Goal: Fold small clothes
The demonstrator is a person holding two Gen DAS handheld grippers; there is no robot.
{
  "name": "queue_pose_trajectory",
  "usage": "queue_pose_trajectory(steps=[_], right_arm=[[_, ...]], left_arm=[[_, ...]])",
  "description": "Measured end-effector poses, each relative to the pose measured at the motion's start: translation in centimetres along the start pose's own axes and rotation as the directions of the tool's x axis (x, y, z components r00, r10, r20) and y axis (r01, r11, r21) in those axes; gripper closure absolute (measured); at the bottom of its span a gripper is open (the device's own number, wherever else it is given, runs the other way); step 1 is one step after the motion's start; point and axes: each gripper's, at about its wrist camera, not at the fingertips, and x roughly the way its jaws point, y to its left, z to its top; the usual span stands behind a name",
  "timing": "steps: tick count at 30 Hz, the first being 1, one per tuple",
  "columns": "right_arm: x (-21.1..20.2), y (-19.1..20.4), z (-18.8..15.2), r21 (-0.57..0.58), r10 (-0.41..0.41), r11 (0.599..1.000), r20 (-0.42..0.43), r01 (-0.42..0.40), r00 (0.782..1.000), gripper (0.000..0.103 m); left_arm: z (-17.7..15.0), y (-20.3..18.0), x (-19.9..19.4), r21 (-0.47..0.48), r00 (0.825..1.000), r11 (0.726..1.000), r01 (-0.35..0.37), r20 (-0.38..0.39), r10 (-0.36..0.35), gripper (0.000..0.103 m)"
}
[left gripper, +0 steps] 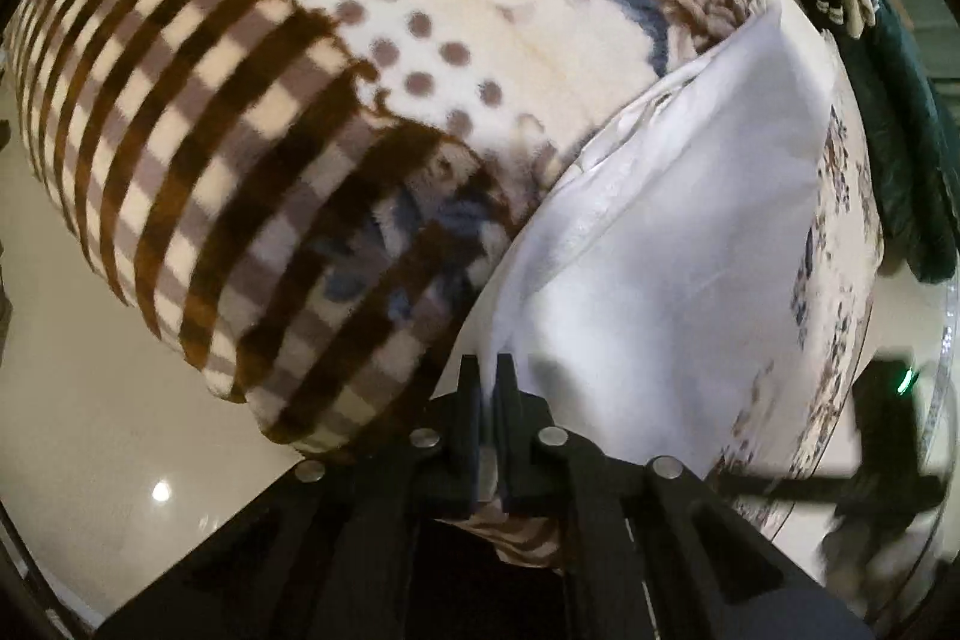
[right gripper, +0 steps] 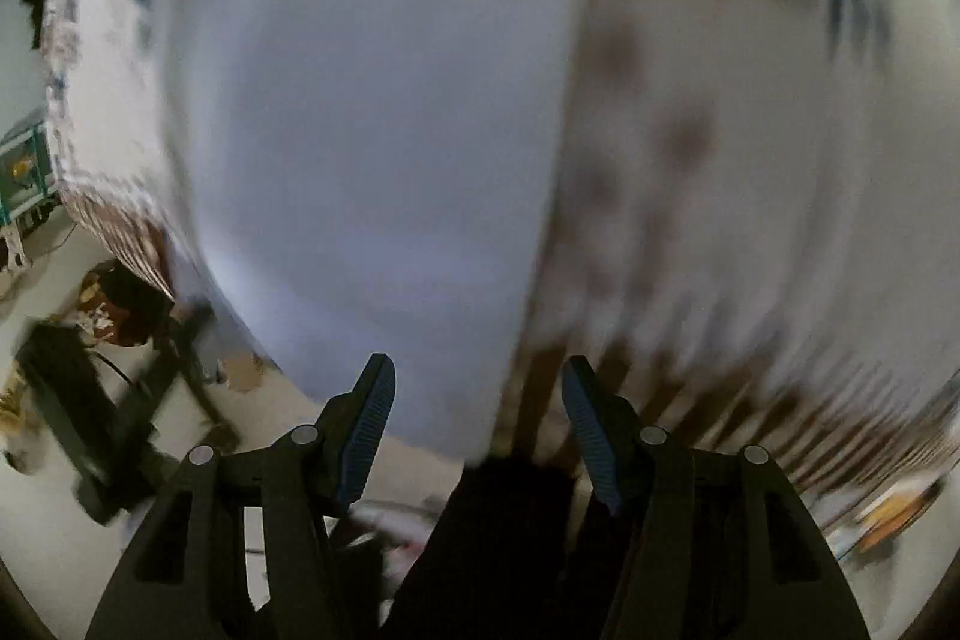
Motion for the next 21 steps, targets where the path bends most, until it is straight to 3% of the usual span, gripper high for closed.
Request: queue_pose_trajectory(steps=[2,3,4,5,10,14,16,19,20,21], right_arm=[[2.9,-1.0,-1.9,0.045,0.064,0.997,-0.011,-0.063,0.998,0.051],[3.8,-1.4,-2.5,0.062,0.077,0.995,-0.003,-0.076,0.997,0.078],[4.5,-1.6,-3.0,0.075,0.086,0.993,0.005,-0.086,0.996,0.095],[5.2,-2.4,-3.6,0.103,0.083,0.991,0.02,-0.084,0.996,0.102],[4.5,-5.1,-5.6,0.083,0.07,0.993,0.097,-0.078,0.993,0.103],[4.3,-6.2,-6.9,0.032,0.032,0.999,0.109,-0.036,0.994,0.103],[5.5,-6.3,-7.5,0.024,0.0,1.0,0.096,-0.003,0.995,0.103],[5.2,-7.0,-8.5,0.001,0.032,0.999,0.089,-0.032,0.996,0.102],[4.7,-7.0,-8.8,-0.012,0.055,0.998,0.094,-0.054,0.994,0.101],[4.1,-7.6,-9.1,-0.021,0.068,0.998,0.098,-0.067,0.993,0.092]], left_arm=[[-0.1,0.3,-0.2,-0.003,1.0,1.0,-0.008,0.013,0.008,0.102],[-0.2,0.4,-0.4,0.001,1.0,1.0,-0.009,0.014,0.009,0.102],[-0.2,0.6,-0.7,0.003,1.0,1.0,-0.011,0.017,0.011,0.102],[-0.3,1.0,-1.0,0.009,1.0,1.0,-0.021,0.02,0.021,0.102],[-0.2,1.5,-1.0,0.044,0.998,0.997,-0.062,0.015,0.061,0.102],[0.1,1.1,0.1,0.038,0.997,0.996,-0.075,0.001,0.075,0.101],[0.2,1.4,-0.5,-0.01,0.998,0.998,-0.058,-0.009,0.058,0.097],[0.1,-0.1,-2.8,0.009,0.997,0.997,-0.07,0.026,0.07,0.096],[0.0,-0.9,-4.0,0.026,0.996,0.996,-0.083,0.046,0.082,0.09],[0.0,-1.8,-5.1,0.036,0.994,0.995,-0.097,0.056,0.094,0.07]])
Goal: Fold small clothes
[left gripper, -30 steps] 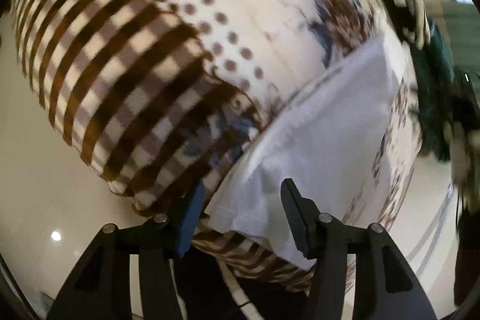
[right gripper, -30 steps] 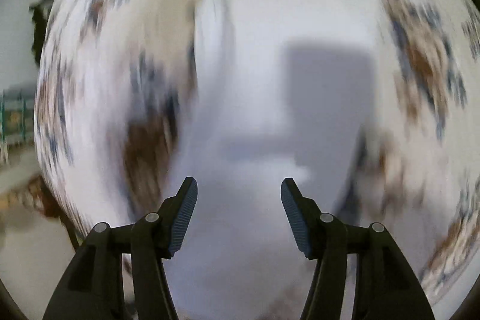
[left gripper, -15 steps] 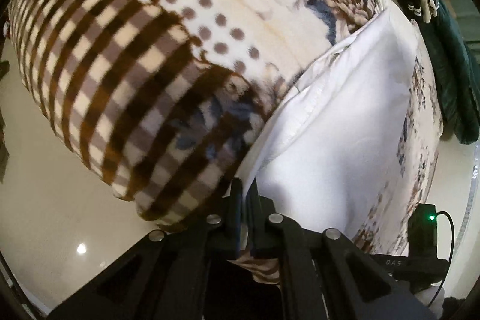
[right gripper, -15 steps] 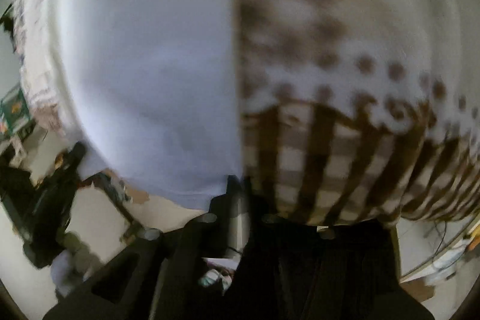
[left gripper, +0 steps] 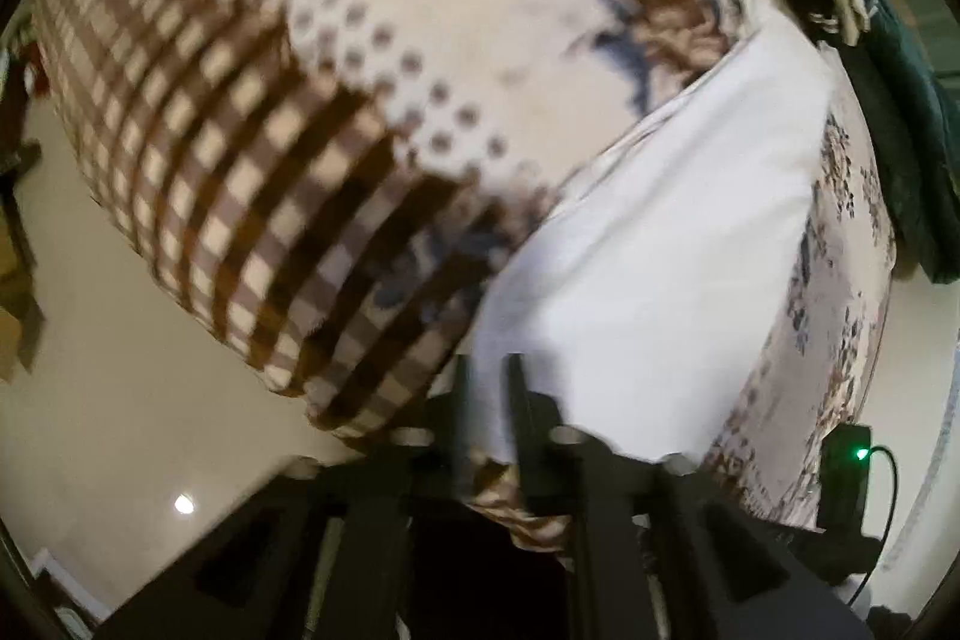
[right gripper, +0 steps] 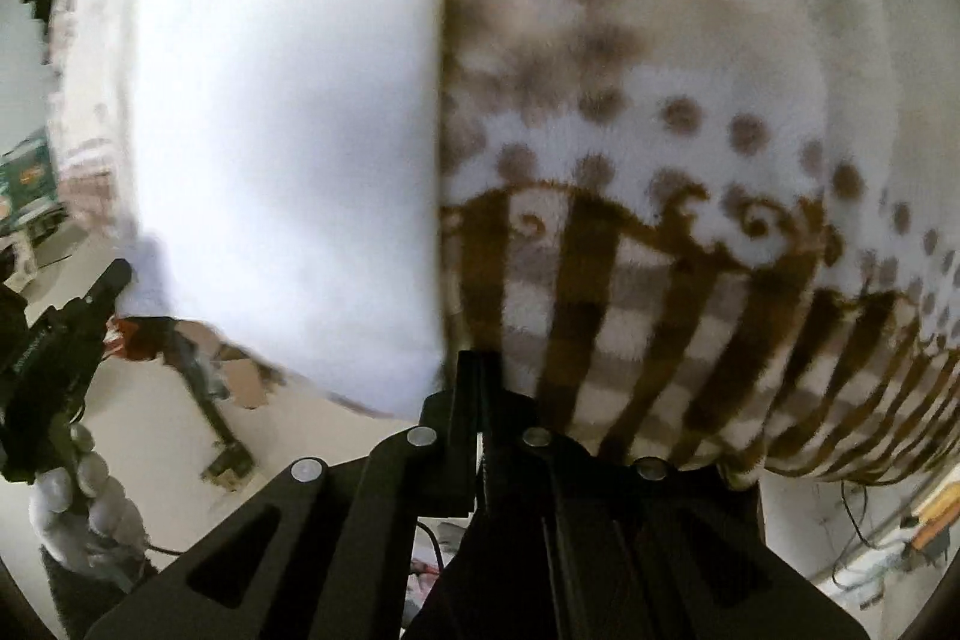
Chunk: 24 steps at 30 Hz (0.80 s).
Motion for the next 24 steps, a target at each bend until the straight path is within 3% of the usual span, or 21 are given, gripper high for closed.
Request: queue_pose_trajectory(steps=[1,3,8,13,20,24], right_arm=[[-1.2,-0.3,-0.2,-0.006,0.012,1.0,0.016,-0.012,1.0,0.085],[-4.1,-1.5,0.1,-0.005,0.044,0.999,0.053,-0.044,0.998,0.048],[-11.9,-3.2,3.3,0.012,0.117,0.992,0.191,-0.122,0.975,0.046],[-19.4,-5.3,9.4,0.078,0.143,0.98,0.351,-0.181,0.926,0.046],[-27.7,-6.9,22.9,0.15,0.086,0.973,0.476,-0.177,0.875,0.046],[-29.1,-7.6,31.4,0.159,0.06,0.974,0.499,-0.16,0.864,0.046]], left_arm=[[0.2,-0.7,-0.9,0.006,1.0,1.0,0.016,0.007,-0.016,0.048],[0.9,-2.3,-2.8,0.008,0.995,0.996,0.084,0.043,-0.085,0.037],[6.4,-8.4,-3.8,0.085,0.98,0.984,0.155,0.11,-0.164,0.037],[14.9,-15.7,-1.4,0.201,0.968,0.961,0.191,0.125,-0.218,0.037],[27.9,-25.3,4.8,0.347,0.961,0.908,0.234,0.062,-0.271,0.037],[33.1,-29.5,9.6,0.392,0.962,0.884,0.255,-0.006,-0.274,0.038]])
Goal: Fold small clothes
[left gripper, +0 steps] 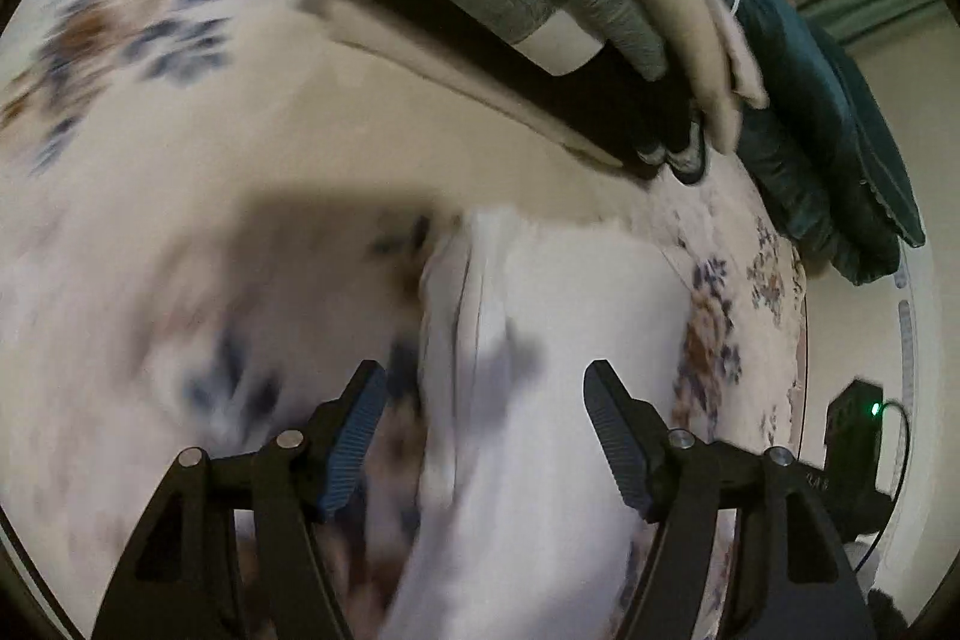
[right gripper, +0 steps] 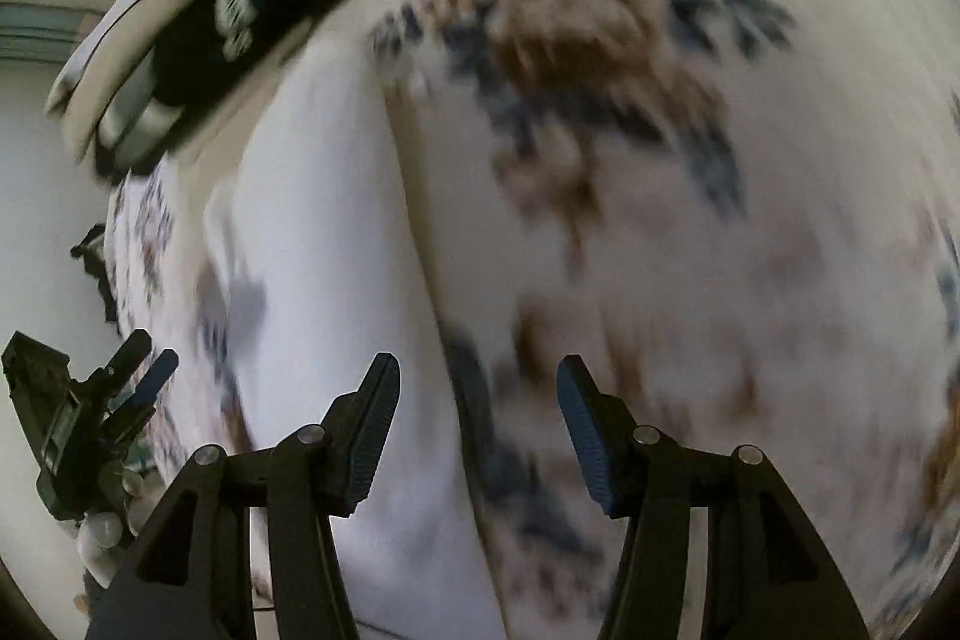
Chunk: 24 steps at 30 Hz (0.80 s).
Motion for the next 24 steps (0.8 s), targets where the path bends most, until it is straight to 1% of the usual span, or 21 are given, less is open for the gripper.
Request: queue_pose_trajectory(steps=[3,5,6,7,9,10,12,13,15,16,18,21,23,24], right_arm=[[3.1,1.0,4.6,0.002,0.028,1.0,0.007,-0.028,1.0,0.046],[4.2,1.5,7.6,0.012,0.06,0.998,0.011,-0.06,0.998,0.046],[4.8,1.5,8.1,0.015,0.062,0.998,0.014,-0.062,0.998,0.046],[5.2,1.6,9.2,0.025,0.071,0.997,0.015,-0.072,0.997,0.046],[5.8,1.5,10.4,0.042,0.08,0.996,0.007,-0.08,0.997,0.047],[5.8,1.5,10.6,0.045,0.075,0.996,0.009,-0.075,0.997,0.05],[6.3,2.1,11.1,0.021,0.067,0.998,0.029,-0.067,0.997,0.093],[6.3,2.3,11.2,-0.004,0.051,0.999,0.032,-0.051,0.998,0.097],[6.6,2.8,11.3,-0.027,0.026,0.999,0.062,-0.025,0.998,0.101],[6.8,3.2,11.3,-0.03,0.017,0.999,0.074,-0.015,0.997,0.101],[6.9,2.7,11.6,-0.016,0.005,1.0,0.08,-0.004,0.997,0.101],[7.4,2.5,11.8,-0.005,0.006,1.0,0.072,-0.006,0.997,0.101],[7.5,2.2,11.9,0.009,0.047,0.999,0.044,-0.047,0.998,0.101],[7.8,3.0,11.2,0.026,0.063,0.998,0.032,-0.064,0.998,0.099]], left_arm=[[2.1,-0.5,3.5,0.039,0.999,0.999,-0.006,-0.043,0.008,0.039],[2.8,-0.6,5.1,0.065,0.999,0.998,-0.004,-0.051,0.007,0.076],[3.1,-0.7,5.6,0.076,0.998,0.997,-0.015,-0.058,0.02,0.094],[3.1,-0.6,5.8,0.078,0.998,0.997,-0.007,-0.061,0.012,0.095],[3.2,-0.4,5.7,0.08,0.999,0.997,0.011,-0.043,-0.008,0.096],[3.1,-0.3,5.5,0.083,0.999,0.996,0.02,-0.036,-0.017,0.096],[3.1,0.1,5.0,0.084,0.999,0.996,0.033,-0.02,-0.032,0.097],[3.0,0.4,4.8,0.08,0.999,0.996,0.04,-0.017,-0.039,0.097],[3.2,1.1,4.9,0.067,0.998,0.996,0.051,-0.024,-0.05,0.097],[3.7,1.4,5.3,0.06,0.998,0.997,0.051,-0.028,-0.05,0.096],[3.7,1.8,5.8,0.051,0.997,0.997,0.063,-0.042,-0.061,0.096],[3.9,2.0,4.9,0.023,0.995,0.996,0.089,-0.044,-0.088,0.09],[3.9,2.5,3.9,-0.022,0.991,0.991,0.13,-0.042,-0.131,0.078],[3.8,3.1,3.1,-0.047,0.988,0.988,0.149,-0.026,-0.15,0.064]])
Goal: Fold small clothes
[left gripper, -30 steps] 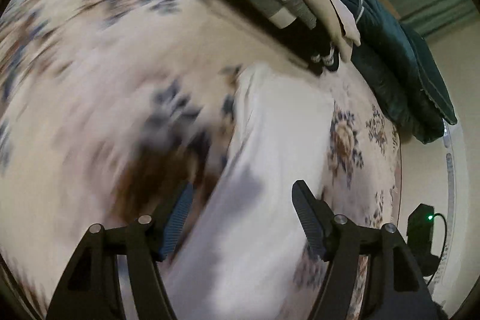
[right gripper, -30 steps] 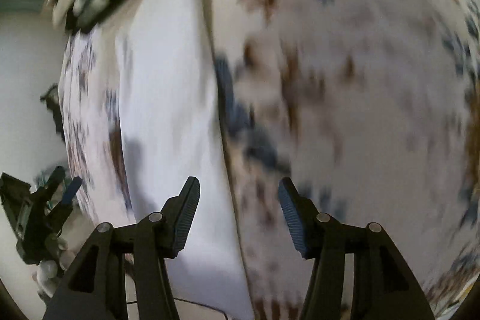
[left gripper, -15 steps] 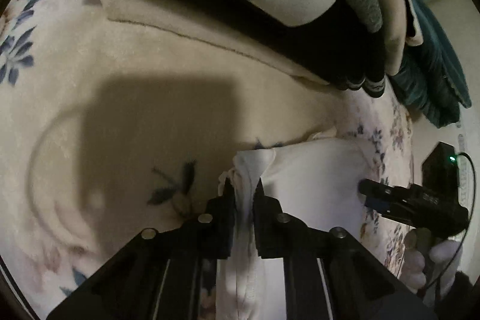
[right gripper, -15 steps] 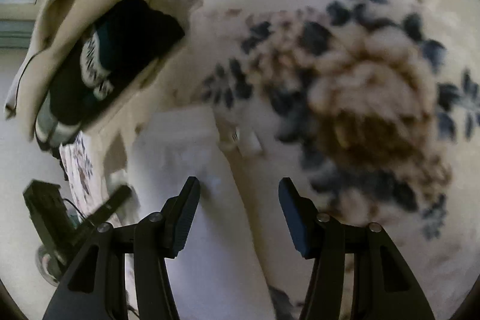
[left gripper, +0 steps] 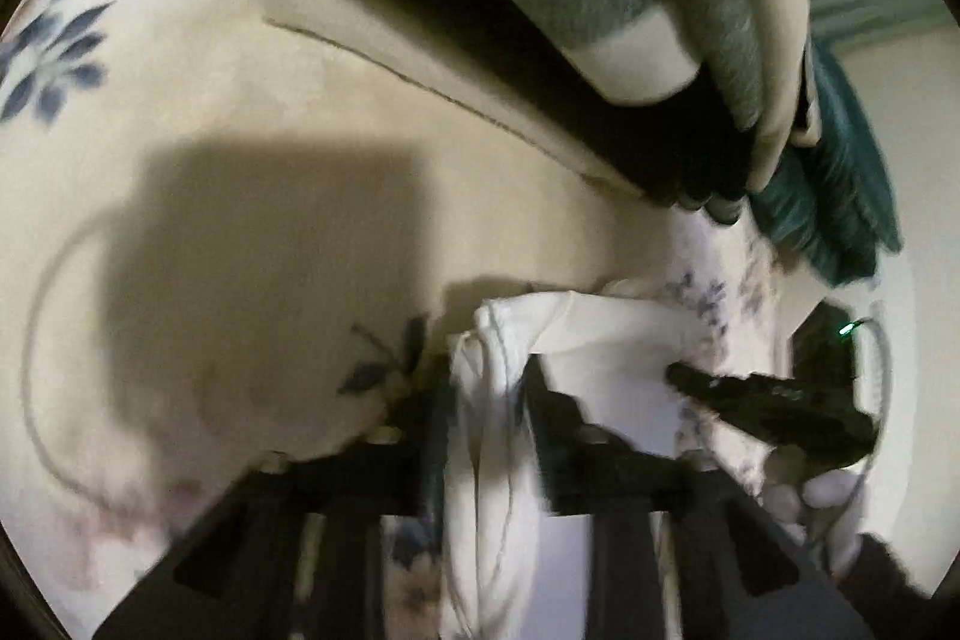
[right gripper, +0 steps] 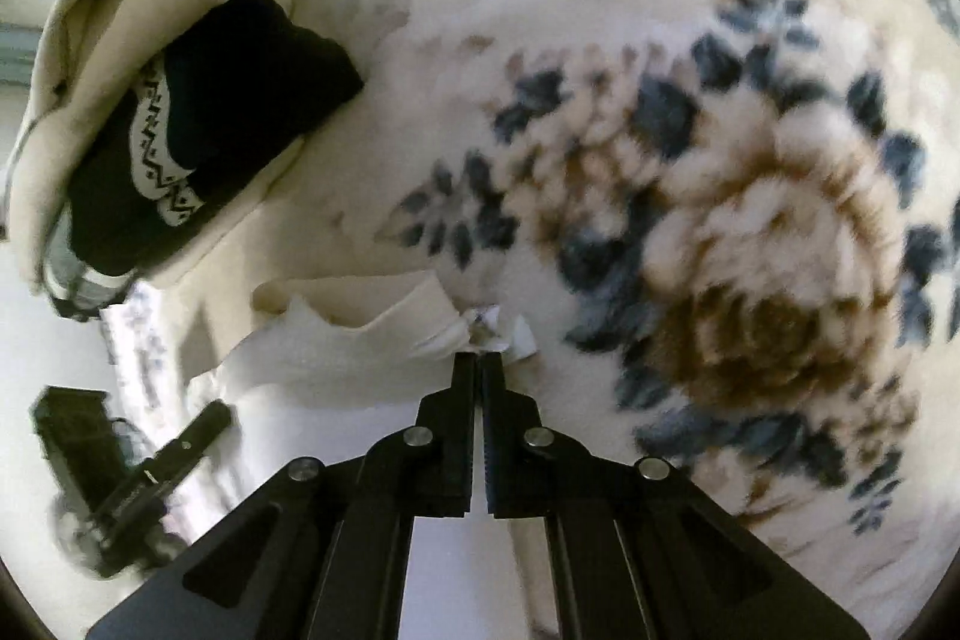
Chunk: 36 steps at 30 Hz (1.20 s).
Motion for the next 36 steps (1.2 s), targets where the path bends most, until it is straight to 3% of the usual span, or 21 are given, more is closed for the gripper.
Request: queue_pose_trajectory(steps=[1,2,4,5,6,12,17,19,20,21,22,23,24,25,26,27,30,36], right_arm=[[-0.4,-0.6,0.3,0.023,0.018,1.0,-0.014,-0.018,1.0,0.099],[-0.8,-1.1,0.4,0.043,0.055,0.998,-0.029,-0.054,0.998,0.094],[-1.6,-2.1,0.7,0.048,0.096,0.994,-0.031,-0.095,0.995,0.063],[-1.8,-2.4,0.7,0.046,0.115,0.992,-0.026,-0.114,0.993,0.043],[-1.9,-2.9,0.6,0.049,0.134,0.99,-0.024,-0.133,0.991,0.039],[0.0,-4.7,0.2,0.042,0.239,0.971,-0.092,-0.236,0.967,0.039],[1.0,-5.1,0.4,0.065,0.395,0.918,-0.091,-0.39,0.914,0.038],[1.4,-4.7,0.6,0.055,0.408,0.913,-0.099,-0.405,0.907,0.038],[1.8,-4.1,0.9,0.044,0.413,0.911,-0.105,-0.411,0.905,0.038],[2.0,-3.8,1.1,0.043,0.423,0.906,-0.108,-0.421,0.9,0.038],[2.2,-3.5,1.4,0.043,0.427,0.904,-0.109,-0.424,0.898,0.039],[2.3,-3.2,1.5,0.039,0.428,0.904,-0.105,-0.426,0.898,0.043],[2.3,-2.7,1.7,0.024,0.429,0.903,-0.098,-0.429,0.898,0.062],[2.2,-2.1,1.9,0.002,0.412,0.91,-0.097,-0.414,0.906,0.075],[2.2,-1.6,2.1,-0.012,0.391,0.919,-0.094,-0.394,0.915,0.086],[2.3,-1.2,2.1,-0.019,0.38,0.923,-0.089,-0.383,0.921,0.091],[1.7,-0.5,1.8,-0.028,0.377,0.925,-0.062,-0.379,0.924,0.098],[-0.5,0.5,0.1,-0.041,0.404,0.914,-0.016,-0.404,0.915,0.1]], left_arm=[[0.0,0.5,-0.6,-0.023,1.0,0.999,0.024,0.011,-0.023,0.043],[-0.3,1.2,-1.1,-0.06,0.998,0.996,0.059,0.025,-0.057,0.034],[-0.9,2.6,-0.8,-0.129,0.99,0.981,0.143,0.013,-0.143,0.03],[-1.0,3.1,-0.1,-0.15,0.986,0.975,0.164,-0.008,-0.167,0.03],[-1.0,3.3,0.7,-0.163,0.984,0.972,0.168,-0.022,-0.174,0.03],[0.2,2.0,3.1,-0.071,0.985,0.983,0.167,-0.041,-0.17,0.03],[0.5,-0.1,3.7,0.033,0.988,0.988,0.149,-0.046,-0.147,0.032],[0.3,-1.3,4.1,0.094,0.992,0.988,0.123,-0.054,-0.118,0.033],[0.3,-1.6,4.1,0.108,0.993,0.988,0.11,-0.051,-0.105,0.038],[0.3,-1.9,4.3,0.116,0.994,0.988,0.098,-0.05,-0.092,0.061],[0.4,-2.0,4.3,0.118,0.994,0.988,0.098,-0.058,-0.091,0.091],[0.4,-2.1,4.5,0.112,0.993,0.988,0.104,-0.072,-0.096,0.094],[0.4,-2.1,4.6,0.108,0.993,0.989,0.101,-0.071,-0.093,0.094],[0.4,-2.2,4.5,0.111,0.994,0.989,0.101,-0.064,-0.094,0.095],[0.3,-2.2,4.3,0.111,0.994,0.989,0.102,-0.056,-0.096,0.095],[0.3,-2.1,4.1,0.108,0.994,0.989,0.105,-0.053,-0.099,0.095],[0.2,-2.3,3.8,0.107,0.993,0.988,0.115,-0.039,-0.111,0.095],[-0.5,-3.6,1.5,0.147,0.991,0.981,0.13,-0.01,-0.13,0.095]])
